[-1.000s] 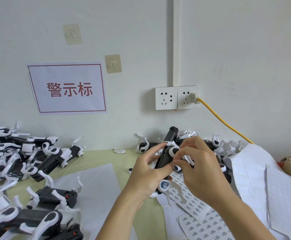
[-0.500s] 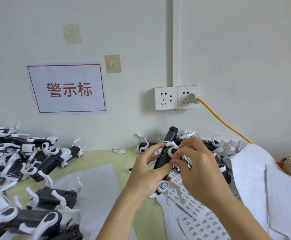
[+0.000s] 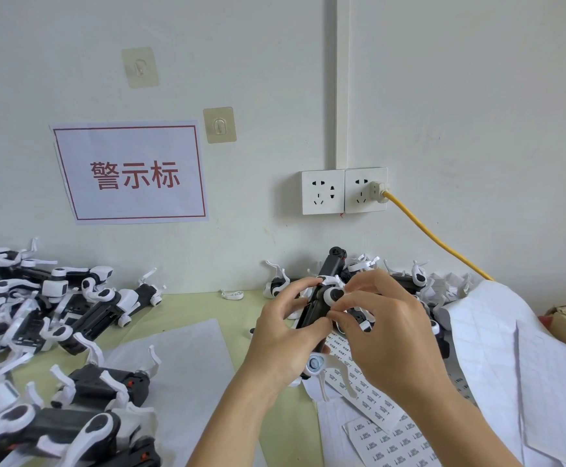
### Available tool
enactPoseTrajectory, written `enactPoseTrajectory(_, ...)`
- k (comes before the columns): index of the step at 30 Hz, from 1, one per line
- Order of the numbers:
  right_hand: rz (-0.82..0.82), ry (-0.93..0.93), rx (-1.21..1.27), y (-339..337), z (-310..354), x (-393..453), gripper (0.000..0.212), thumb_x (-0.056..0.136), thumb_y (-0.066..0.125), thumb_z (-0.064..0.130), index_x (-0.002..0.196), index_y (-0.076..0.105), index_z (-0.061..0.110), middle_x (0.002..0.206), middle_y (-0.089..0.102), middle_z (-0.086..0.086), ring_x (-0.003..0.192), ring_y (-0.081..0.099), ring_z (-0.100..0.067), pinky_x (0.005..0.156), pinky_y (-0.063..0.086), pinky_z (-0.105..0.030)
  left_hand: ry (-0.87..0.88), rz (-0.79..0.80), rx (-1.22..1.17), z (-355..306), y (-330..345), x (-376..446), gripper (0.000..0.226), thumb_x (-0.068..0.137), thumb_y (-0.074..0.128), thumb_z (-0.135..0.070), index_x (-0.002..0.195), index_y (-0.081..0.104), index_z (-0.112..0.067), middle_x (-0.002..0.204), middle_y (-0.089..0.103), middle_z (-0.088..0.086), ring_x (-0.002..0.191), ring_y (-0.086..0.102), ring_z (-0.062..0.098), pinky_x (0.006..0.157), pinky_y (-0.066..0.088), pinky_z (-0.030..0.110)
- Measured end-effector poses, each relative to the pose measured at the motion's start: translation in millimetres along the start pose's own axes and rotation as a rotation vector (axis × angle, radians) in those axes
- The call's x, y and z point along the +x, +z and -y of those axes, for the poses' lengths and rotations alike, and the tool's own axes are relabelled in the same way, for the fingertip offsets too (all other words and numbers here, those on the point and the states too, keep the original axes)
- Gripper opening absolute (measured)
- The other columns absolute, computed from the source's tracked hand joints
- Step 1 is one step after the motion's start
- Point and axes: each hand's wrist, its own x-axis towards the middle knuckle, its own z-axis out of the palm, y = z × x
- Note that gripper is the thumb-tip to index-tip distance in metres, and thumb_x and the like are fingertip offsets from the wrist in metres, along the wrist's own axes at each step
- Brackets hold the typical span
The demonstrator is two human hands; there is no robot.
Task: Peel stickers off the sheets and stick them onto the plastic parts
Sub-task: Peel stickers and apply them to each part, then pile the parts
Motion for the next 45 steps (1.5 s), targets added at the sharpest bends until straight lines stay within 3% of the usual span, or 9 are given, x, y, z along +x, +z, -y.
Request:
enactPoseTrajectory(4, -0.018, 0.002, -0.009, 0.1, -0.4, -0.4, 0.011, 0.078, 0.084, 0.016, 0.077, 0.077, 0.025, 0.098, 0.063, 0.015, 0.077, 0.063, -0.007, 0.057, 0.054, -0.036, 0.000, 0.006, -0.004, 0.1, 0.1, -1.1, 0.044, 0.085, 0.069, -0.006, 0.108, 0.069, -0.044, 0.124, 0.063, 0.005, 0.082, 0.069, 0.027, 0.057, 0.052, 0.018)
enactPoseTrajectory(8, -0.020, -0.006, -0.016, -0.3, 0.0, -0.3, 0.011, 0.078, 0.083, 0.016, 0.078, 0.077, 0.025, 0.098, 0.064, 0.014, 0.076, 0.063, -0.007, 0.059, 0.054, -0.036, 0.007, -0.003, 0.004, 2.6, 0.4, 0.4, 0.044, 0.084, 0.070, -0.007, 0.107, 0.069, -0.044, 0.125, 0.063, 0.007, 0.114, 0.062, 0.037, 0.058, 0.052, 0.018)
enactPoseTrajectory(17, -0.031, -0.018, 0.016, -2.2, -0.6, 1.3, 0.029, 0.078, 0.083, 0.014, 0.087, 0.062, 0.032, 0.085, 0.054, 0.027, 0.082, 0.051, 0.010, 0.059, 0.041, -0.019, -0.002, -0.010, 0.017, 2.7, 0.9, -0.8, 0.044, 0.085, 0.072, -0.007, 0.108, 0.069, -0.045, 0.118, 0.066, -0.001, 0.078, 0.071, 0.026, 0.060, 0.053, 0.019)
enactPoseTrajectory(25, -0.043, 0.005, 0.076, 3.5, -5.4, 0.9, 0.028, 0.081, 0.081, 0.013, 0.088, 0.063, 0.033, 0.091, 0.056, 0.023, 0.086, 0.052, 0.008, 0.064, 0.040, -0.013, 0.015, 0.002, 0.043, 6.7, -0.9, 1.7, 0.045, 0.083, 0.072, -0.012, 0.108, 0.067, -0.050, 0.123, 0.065, -0.002, 0.118, 0.061, 0.038, 0.067, 0.057, 0.024)
enactPoseTrajectory(29, -0.049, 0.103, 0.236, 3.2, -4.9, 1.3, 0.033, 0.086, 0.071, 0.009, 0.099, 0.061, 0.038, 0.102, 0.057, 0.023, 0.104, 0.053, 0.007, 0.079, 0.039, -0.005, 0.038, 0.003, 0.017, 8.1, -2.6, 3.7, 0.047, 0.087, 0.066, -0.007, 0.104, 0.067, -0.051, 0.112, 0.070, -0.005, 0.094, 0.073, 0.030, 0.066, 0.056, 0.023)
enactPoseTrajectory(34, 0.064, 0.396, 0.496, 2.1, -5.7, 3.9, 0.031, 0.092, 0.064, 0.024, 0.117, 0.057, 0.040, 0.113, 0.055, 0.022, 0.107, 0.054, 0.007, 0.082, 0.047, -0.021, 0.017, -0.034, -0.066, 10.0, -3.3, 6.7, 0.041, 0.076, 0.063, -0.017, 0.109, 0.063, -0.041, 0.109, 0.073, 0.001, 0.079, 0.075, 0.036, 0.075, 0.060, 0.042)
enactPoseTrajectory(37, 0.157, 0.459, 0.576, 2.8, 0.2, 1.5, 0.035, 0.092, 0.064, 0.030, 0.123, 0.055, 0.044, 0.119, 0.055, 0.022, 0.109, 0.056, 0.004, 0.078, 0.046, -0.016, 0.013, -0.051, -0.093, 11.8, -2.7, 8.1, 0.043, 0.070, 0.060, -0.021, 0.108, 0.060, -0.041, 0.108, 0.073, 0.005, 0.084, 0.075, 0.036, 0.082, 0.059, 0.052)
enactPoseTrajectory(42, 0.169, 0.461, 0.655, 7.9, 8.8, 0.0, 0.035, 0.091, 0.068, 0.018, 0.123, 0.062, 0.031, 0.127, 0.059, 0.010, 0.102, 0.067, -0.006, 0.085, 0.060, -0.034, 0.030, -0.075, -0.091, 10.1, -1.3, 8.6, 0.029, 0.076, 0.059, -0.023, 0.102, 0.060, -0.036, 0.092, 0.075, 0.007, 0.073, 0.074, 0.029, 0.060, 0.056, 0.033)
enactPoseTrajectory(45, 0.167, 0.434, 0.658, 7.2, 9.4, 0.3, 0.032, 0.091, 0.067, 0.014, 0.118, 0.065, 0.031, 0.126, 0.058, 0.006, 0.097, 0.069, -0.006, 0.080, 0.062, -0.035, 0.023, -0.073, -0.115, 8.5, -1.4, 8.1, 0.023, 0.085, 0.056, -0.016, 0.099, 0.061, -0.034, 0.084, 0.076, 0.007, 0.068, 0.072, 0.025, 0.055, 0.054, 0.029)
